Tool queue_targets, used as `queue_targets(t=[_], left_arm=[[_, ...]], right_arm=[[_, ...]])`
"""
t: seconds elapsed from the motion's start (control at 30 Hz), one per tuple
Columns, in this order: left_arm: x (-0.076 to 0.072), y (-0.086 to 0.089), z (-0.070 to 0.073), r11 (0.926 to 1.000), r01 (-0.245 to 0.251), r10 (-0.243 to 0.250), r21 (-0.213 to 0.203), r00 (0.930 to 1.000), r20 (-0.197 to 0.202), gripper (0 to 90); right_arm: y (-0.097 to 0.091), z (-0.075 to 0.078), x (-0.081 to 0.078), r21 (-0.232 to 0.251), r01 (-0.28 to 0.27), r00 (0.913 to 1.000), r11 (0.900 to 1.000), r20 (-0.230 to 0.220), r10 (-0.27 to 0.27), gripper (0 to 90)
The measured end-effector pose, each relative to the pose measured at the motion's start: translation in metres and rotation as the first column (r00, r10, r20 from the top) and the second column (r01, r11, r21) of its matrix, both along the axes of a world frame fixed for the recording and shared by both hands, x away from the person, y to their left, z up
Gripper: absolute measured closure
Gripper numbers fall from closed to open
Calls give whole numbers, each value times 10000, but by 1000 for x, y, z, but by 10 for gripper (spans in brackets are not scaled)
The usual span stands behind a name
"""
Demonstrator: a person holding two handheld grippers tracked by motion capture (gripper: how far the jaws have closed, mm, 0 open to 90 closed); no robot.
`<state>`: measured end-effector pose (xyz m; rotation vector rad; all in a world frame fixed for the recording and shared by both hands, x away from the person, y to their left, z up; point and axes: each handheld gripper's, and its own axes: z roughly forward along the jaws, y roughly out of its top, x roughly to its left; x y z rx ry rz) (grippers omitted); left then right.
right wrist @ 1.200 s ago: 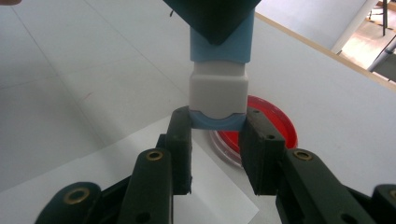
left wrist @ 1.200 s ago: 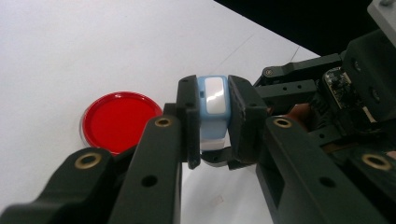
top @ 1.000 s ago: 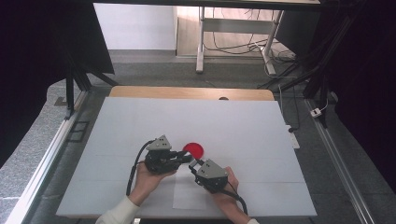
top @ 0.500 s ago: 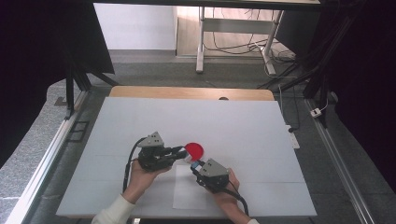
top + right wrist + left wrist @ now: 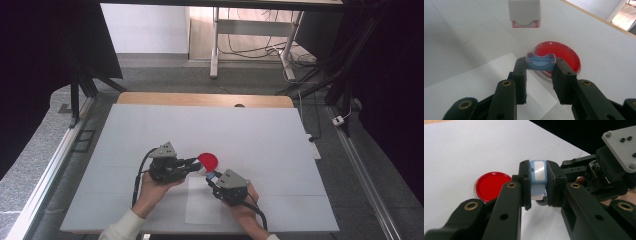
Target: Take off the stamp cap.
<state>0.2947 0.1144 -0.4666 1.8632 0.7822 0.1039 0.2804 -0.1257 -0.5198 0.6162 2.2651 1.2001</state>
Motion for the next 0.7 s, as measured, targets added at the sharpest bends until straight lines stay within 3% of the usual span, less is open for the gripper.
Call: queue_targets(t=[0.3,0.4,0.7], left_arm=[[0,0,-1,9999,-60,60,129,10000,47,761],[0,0,-2,9998,-70,69,174,10000,52,761],[-1,0,-1,9998,-84,82,195,9999,131,760]], right_arm=[[-12,1,3,188,190,9997,9996,-181,-187,652],[-22,1,4,365,254,9988,9990,-438,-238,652],[-60,10,-2,745,452,9974,9962,-598,-407,652]])
